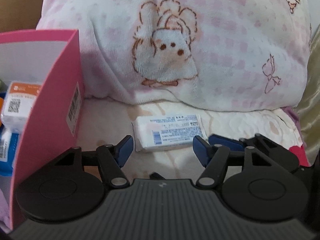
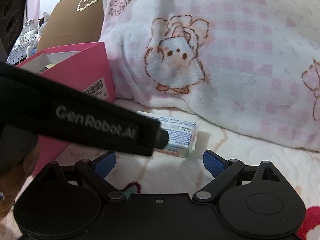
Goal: Organize objects
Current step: 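Close the left gripper on the white-and-blue medicine carton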
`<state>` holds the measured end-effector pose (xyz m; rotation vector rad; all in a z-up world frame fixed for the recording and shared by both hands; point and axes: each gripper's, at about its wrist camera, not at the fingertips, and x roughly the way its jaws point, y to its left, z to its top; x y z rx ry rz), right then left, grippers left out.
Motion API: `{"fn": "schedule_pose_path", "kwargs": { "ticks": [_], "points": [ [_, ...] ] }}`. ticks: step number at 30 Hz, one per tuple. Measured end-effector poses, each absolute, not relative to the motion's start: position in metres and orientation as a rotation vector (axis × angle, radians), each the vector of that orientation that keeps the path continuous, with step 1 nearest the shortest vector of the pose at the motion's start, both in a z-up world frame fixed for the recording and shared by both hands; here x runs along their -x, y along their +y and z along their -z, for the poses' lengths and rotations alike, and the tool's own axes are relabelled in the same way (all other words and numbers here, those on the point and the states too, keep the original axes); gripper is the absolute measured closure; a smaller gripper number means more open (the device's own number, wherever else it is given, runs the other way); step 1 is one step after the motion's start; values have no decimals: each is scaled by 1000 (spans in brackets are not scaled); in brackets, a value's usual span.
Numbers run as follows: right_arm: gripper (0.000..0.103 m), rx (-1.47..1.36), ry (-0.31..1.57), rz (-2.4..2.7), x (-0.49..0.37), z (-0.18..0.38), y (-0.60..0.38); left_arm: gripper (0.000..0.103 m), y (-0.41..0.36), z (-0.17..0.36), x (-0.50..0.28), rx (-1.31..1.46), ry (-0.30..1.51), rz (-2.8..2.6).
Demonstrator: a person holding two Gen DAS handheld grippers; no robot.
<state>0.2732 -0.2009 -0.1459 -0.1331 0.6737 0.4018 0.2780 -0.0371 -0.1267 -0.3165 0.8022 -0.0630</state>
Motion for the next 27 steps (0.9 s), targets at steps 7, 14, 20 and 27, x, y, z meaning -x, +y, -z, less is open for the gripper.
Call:
{"fn": "schedule_pose_path", "kwargs": {
  "ticks": [7,14,20,27],
  "points": [
    [7,177,653,-448,-273,151,-198,42,-35,130,-279,356,760,99],
    [6,208,647,-473,-269,154,-195,43,-35,131,-279,358,756,117],
    [5,198,671,-448,-264,152,-194,43,-38,128,-279,378,788,120],
    [5,194,742,-401,-248,144,-201,43,-34,126,-273,522,869,198]
  ]
}}
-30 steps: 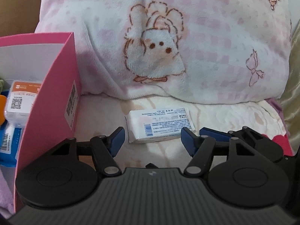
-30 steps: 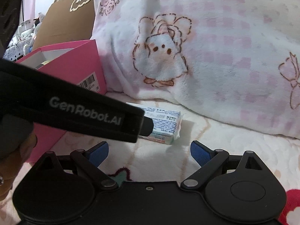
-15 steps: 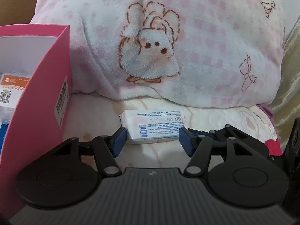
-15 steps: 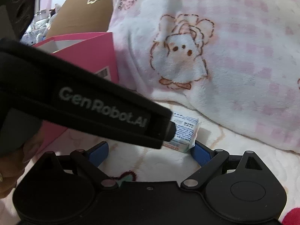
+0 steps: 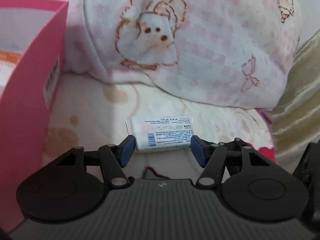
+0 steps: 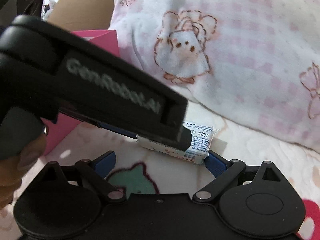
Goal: Organize objects
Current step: 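Close the left gripper on the white-and-blue medicine carton, then lift the medicine carton with the left gripper toward the pink box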
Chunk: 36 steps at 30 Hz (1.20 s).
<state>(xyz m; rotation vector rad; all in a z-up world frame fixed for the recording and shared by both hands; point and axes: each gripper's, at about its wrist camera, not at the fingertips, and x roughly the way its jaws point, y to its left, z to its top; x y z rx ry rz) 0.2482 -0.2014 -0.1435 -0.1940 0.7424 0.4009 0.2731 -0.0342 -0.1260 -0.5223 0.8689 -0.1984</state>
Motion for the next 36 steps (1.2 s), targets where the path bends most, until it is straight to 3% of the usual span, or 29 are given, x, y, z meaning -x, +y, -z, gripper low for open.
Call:
{"fn": "schedule_pose_path", "kwargs": {
  "ticks": [10,19,21,23,27,36],
  "points": [
    [7,261,870,-316,-239,142,-207,53,-44,132,-271,584,940,238],
    [7,192,861,-309,-242,148,-216,58,-41,144,-275,546,944,157],
    [7,153,862,-311,-243,149,-220,66,-43,143,-275,530,931,163],
    [13,109,884,-336,-243,150,-228,69,-48,141,-275,490,920,198],
    [24,106,886,-311,-238,153,-238,70,-56,139,-273,429,901,215],
    [23,88,890,-315,-246,151,-234,70,-55,145,-275,463,911,217]
  ]
}}
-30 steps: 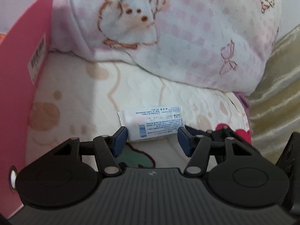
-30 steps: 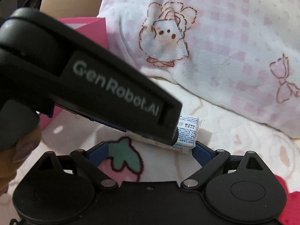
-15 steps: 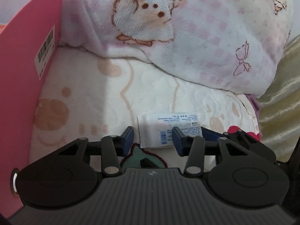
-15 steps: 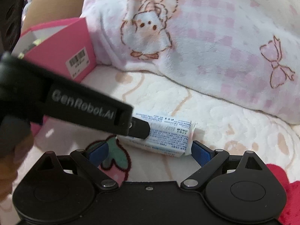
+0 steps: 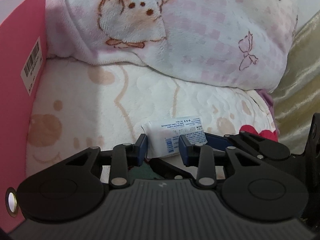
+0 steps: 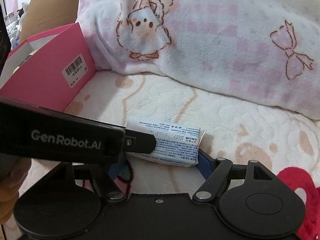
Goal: Organize objects
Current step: 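Lift the medicine carton with the left gripper toward the pink box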
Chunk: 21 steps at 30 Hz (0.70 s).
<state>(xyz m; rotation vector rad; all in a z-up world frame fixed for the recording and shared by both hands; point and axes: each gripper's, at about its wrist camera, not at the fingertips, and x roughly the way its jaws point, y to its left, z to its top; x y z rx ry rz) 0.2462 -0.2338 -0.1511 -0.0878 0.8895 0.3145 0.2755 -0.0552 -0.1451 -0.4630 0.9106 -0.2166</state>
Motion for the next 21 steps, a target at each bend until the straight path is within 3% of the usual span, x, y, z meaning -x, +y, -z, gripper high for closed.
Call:
{"fn": "schedule_pose_path", "kwargs": {
  "ticks": [21],
  "points": [
    [25,172,853,-315,-194,111,-229,70,-67,117,-231,479,894,264]
  ]
}}
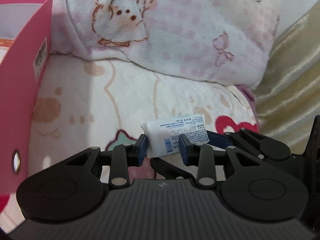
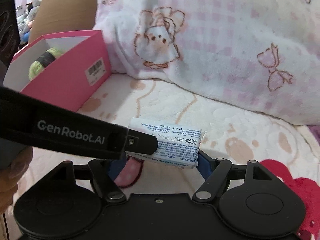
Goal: Organize objects
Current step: 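Lift the medicine carton with the left gripper toward the pink box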
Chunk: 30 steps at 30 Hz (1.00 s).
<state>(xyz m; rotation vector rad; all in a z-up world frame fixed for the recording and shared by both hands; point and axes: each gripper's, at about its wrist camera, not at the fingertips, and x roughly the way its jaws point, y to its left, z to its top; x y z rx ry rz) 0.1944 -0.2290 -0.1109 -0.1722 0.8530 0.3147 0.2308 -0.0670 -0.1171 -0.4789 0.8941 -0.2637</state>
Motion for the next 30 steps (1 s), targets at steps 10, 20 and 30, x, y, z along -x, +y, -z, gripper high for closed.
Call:
{"fn": "schedule_pose_path", "kwargs": {
  "ticks": [10,20,30],
  "points": [
    [25,181,800,-271,-151,89,-219,70,-75,87,-190,396,871,264],
    [24,111,799,-292,-124,73,-213,70,-83,65,-150,310,849,222],
    [23,70,783,-319,-89,58,-196,69,-72,48,-108,326,854,187]
  ]
}}
